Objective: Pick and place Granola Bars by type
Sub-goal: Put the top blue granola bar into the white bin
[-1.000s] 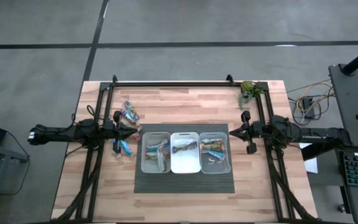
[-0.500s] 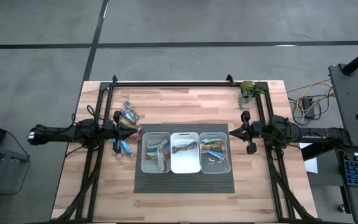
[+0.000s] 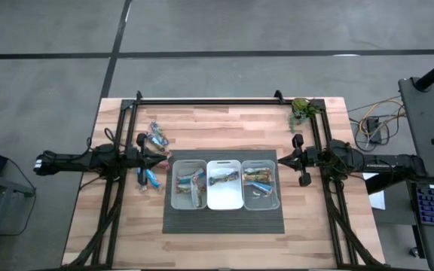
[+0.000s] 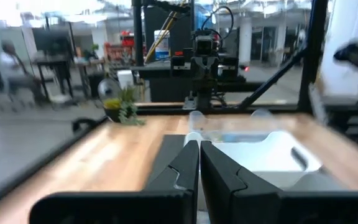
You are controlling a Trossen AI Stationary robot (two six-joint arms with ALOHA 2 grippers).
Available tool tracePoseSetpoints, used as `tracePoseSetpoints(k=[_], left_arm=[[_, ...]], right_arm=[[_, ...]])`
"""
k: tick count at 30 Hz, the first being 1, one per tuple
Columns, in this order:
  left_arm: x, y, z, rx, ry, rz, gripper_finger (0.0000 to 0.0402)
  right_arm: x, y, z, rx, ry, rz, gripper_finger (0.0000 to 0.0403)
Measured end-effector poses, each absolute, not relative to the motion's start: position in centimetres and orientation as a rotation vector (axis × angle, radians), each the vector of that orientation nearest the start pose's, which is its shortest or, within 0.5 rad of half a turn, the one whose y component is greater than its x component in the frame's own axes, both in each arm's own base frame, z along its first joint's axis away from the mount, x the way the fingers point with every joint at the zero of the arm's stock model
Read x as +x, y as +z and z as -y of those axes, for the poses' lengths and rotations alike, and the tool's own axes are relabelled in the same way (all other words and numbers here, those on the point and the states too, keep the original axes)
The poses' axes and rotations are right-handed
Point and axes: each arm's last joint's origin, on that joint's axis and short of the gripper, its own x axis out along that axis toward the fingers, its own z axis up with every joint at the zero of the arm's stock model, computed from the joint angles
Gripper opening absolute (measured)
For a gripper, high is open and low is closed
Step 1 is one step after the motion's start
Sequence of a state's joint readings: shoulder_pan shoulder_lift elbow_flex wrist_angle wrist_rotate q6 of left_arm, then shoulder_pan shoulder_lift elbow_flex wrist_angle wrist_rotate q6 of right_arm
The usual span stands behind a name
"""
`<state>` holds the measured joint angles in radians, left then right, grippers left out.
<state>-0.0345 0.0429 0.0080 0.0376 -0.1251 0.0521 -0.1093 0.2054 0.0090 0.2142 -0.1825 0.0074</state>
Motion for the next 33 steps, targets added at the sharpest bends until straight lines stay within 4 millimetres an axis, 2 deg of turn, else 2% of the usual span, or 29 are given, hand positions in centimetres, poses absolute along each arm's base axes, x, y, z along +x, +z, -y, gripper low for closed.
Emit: tracePoseSetpoints(k=[3,10,12,17,21,29,33], left_arm=[[10.0,16.6,0.0,0.141,0.091,-0.004,0.0000],[10.0,16.7,0.0,0.109,0.093,-0.001,0.0000],[10.0,16.7,0.0,0.060,0.094,0.004,0.0000],[10.0,16.7,0.0,-0.227,0.093,0.020,0.0000],[10.0,16.8,0.0,-0.390,0.080,0.036,0.0000],[9.9,17.8,0.0,-0.500,0.067,0.145,0.0000],[9.8,18.2,0.0,-0.481,0.046,0.184,0.0000]], right_arm=[[11.0,17.0,0.7,0.005,0.073,0.017,0.0009],[11.0,17.0,0.7,0.005,0.073,0.017,0.0009],[11.0,17.0,0.7,0.005,0.073,0.017,0.0009],[11.0,17.0,0.7,0.005,0.073,0.017,0.0009],[11.0,17.0,0.7,0.005,0.073,0.018,0.0009],[11.0,17.0,0.7,0.005,0.073,0.017,0.0009],[11.0,17.0,0.7,0.005,0.073,0.018,0.0009]])
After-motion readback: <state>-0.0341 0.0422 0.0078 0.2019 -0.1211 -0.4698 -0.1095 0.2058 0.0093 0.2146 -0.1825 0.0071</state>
